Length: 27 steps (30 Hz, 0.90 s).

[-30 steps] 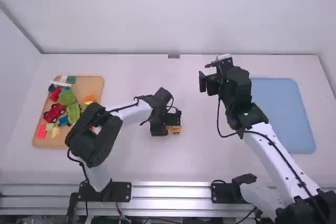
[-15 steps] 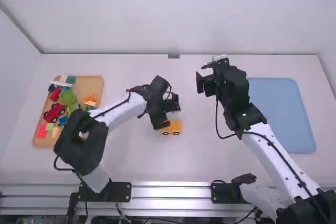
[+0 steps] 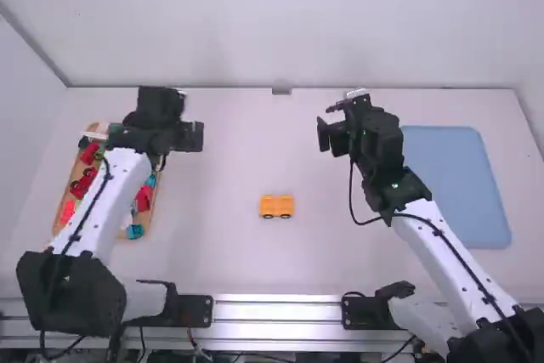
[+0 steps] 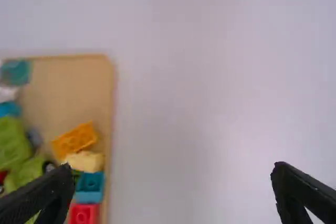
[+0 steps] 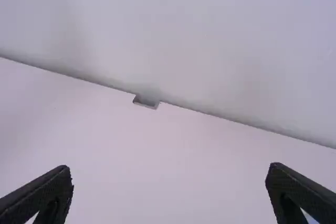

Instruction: Assemble lego blocks to make yellow taxi

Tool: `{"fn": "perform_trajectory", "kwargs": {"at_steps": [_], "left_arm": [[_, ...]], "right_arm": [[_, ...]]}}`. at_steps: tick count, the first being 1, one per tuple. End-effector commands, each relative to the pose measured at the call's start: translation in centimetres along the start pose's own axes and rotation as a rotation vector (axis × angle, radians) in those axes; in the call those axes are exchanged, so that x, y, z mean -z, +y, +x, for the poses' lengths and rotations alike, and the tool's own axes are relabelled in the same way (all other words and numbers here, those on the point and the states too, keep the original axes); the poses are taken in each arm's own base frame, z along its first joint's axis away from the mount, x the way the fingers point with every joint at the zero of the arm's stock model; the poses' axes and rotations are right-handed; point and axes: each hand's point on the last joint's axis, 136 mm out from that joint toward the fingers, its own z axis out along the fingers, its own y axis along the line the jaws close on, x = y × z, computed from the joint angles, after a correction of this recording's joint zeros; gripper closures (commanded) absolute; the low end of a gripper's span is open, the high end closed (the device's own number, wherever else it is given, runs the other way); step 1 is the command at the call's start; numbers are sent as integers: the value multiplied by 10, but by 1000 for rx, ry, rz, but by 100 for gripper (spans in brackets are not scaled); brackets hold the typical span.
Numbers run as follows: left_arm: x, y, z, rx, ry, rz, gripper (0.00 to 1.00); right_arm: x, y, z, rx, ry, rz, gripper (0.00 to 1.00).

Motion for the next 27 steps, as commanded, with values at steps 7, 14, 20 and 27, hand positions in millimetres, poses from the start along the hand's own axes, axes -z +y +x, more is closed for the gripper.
{"fn": "perform_trajectory", "kwargs": {"at_steps": [7,14,20,27], "left_arm": [[-9,112,51,419,165,-224,1],[-6,176,119,484,363,-200,1],[12,242,172,584,479,-409,1],[3,238,155,258,362,-123,3]], "right_arm": [[1,-2,-17,-3,-33,6,2],[1,-3,-19,-4,-40,7,2],[2,-2,-21,-4,-48,7,1],[2,-5,-24,-6,-62,13,2]]}}
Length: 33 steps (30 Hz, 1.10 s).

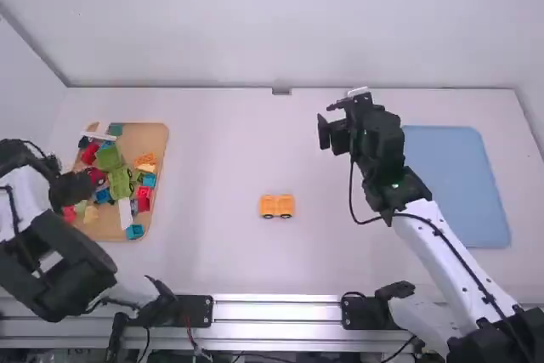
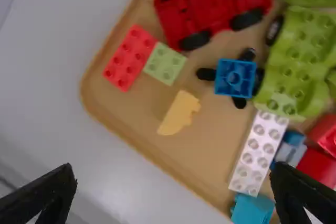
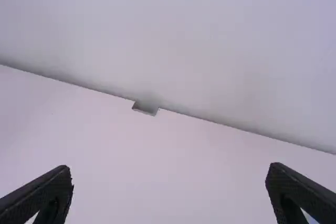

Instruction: Assemble lego blocks to make yellow taxi

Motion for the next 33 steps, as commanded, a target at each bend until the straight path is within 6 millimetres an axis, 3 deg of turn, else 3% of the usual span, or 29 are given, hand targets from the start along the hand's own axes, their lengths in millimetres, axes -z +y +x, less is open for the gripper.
{"fn": "perform_trajectory", "kwargs": {"at_steps": [1,3,10,17,33], "left_arm": [[3,-16,-5,-234,-54,133,6],[-2,-12,-3,-284,-41,134,16],[-39,5,12,-360,122,81,27],[-74,1,22,-381,202,131,43],[-117,-1,31,-372,213,138,45]], "right_arm": [[1,-3,-18,-5,-38,8,2],[1,-4,-19,-6,-40,10,2],[1,-15,-20,-16,-46,35,1],[1,-16,-19,-16,-45,39,2],[1,-17,-18,-17,-37,41,2]]}}
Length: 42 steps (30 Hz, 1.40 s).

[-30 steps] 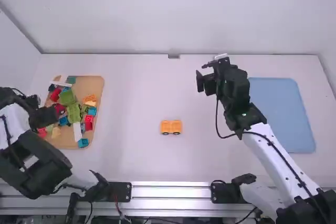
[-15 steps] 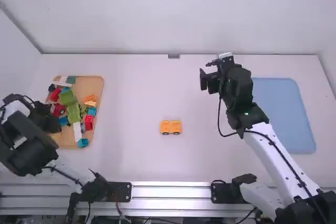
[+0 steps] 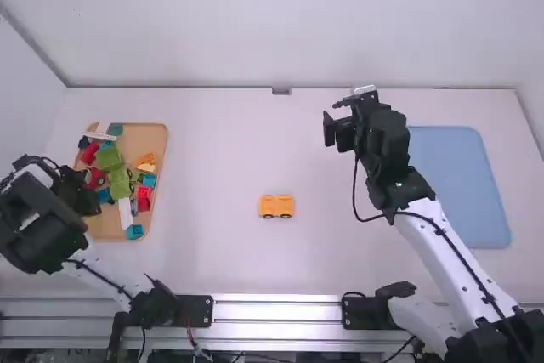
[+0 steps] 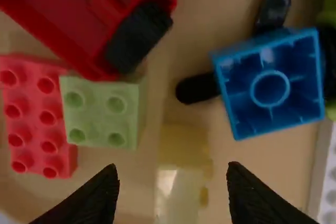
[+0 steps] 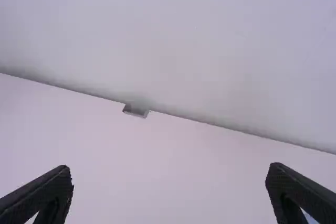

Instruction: Assemble lego blocks to make yellow taxi

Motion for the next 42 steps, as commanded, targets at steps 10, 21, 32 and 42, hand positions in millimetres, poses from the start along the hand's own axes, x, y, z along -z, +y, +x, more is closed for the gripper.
{"fn": "perform_trajectory", "kwargs": {"at_steps": [10,21,32,42], "left_arm": [[-27,-11,21,-4,31,22,51],[-26,-16,31,18,74,34,59],[-18,-12,33,47,105,25,67],[-19,-8,25,74,73,13,59]], "right_arm": [[1,-3,-17,-5,-32,10,2],[1,-4,-17,-6,-32,12,2],[1,-5,-17,-7,-31,14,1],[1,-5,-17,-6,-31,14,2]]}}
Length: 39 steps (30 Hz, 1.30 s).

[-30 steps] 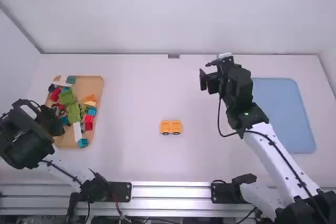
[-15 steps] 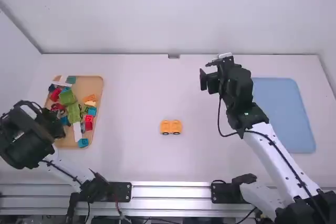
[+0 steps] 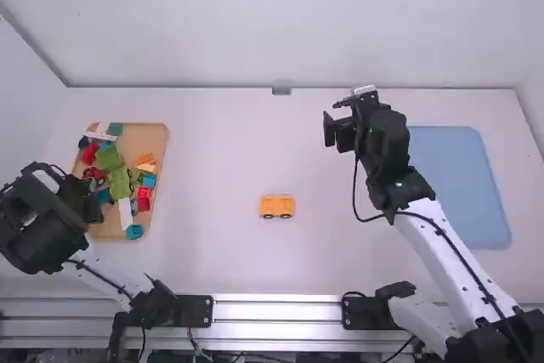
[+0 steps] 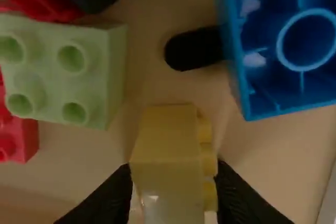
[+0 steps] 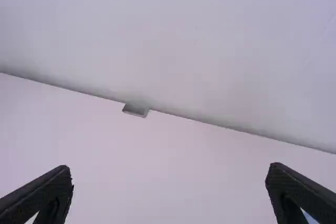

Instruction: Assemble lego blocks to make yellow taxi

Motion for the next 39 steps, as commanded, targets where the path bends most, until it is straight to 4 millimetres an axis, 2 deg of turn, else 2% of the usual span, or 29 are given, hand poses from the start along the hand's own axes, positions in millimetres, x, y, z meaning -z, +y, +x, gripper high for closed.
{"fn": "perform_trajectory", "kwargs": {"at_steps": [1,18,20,24,28,31,34,35,37,38,39], "left_arm": [[-5,1,1,18,6,12,59],[-12,3,-3,51,-30,-8,80],[-10,7,-7,86,-40,-22,85],[2,10,-13,103,-47,-17,86],[27,7,-25,97,-80,-41,88],[53,-1,-37,61,-145,-67,92],[98,-23,-56,-23,-271,-118,94],[100,-24,-57,-30,-277,-120,94],[131,-56,-69,-154,-370,-124,94],[147,-79,-76,-232,-430,-110,96],[155,-93,-79,-282,-462,-100,95]], "right_arm": [[1,-5,-17,-5,-33,14,2],[1,-5,-16,-5,-29,13,2],[1,-4,-16,-5,-30,12,2],[1,2,-19,-8,-42,-24,1],[1,19,-26,-6,-76,-122,2],[-5,23,-30,-19,-97,-157,2],[-18,24,-29,-105,-95,-210,2],[-20,25,-29,-112,-91,-222,2],[-30,34,-27,-150,-62,-318,2],[-37,39,-26,-172,-41,-383,2],[-40,42,-25,-185,-28,-416,2]]}}
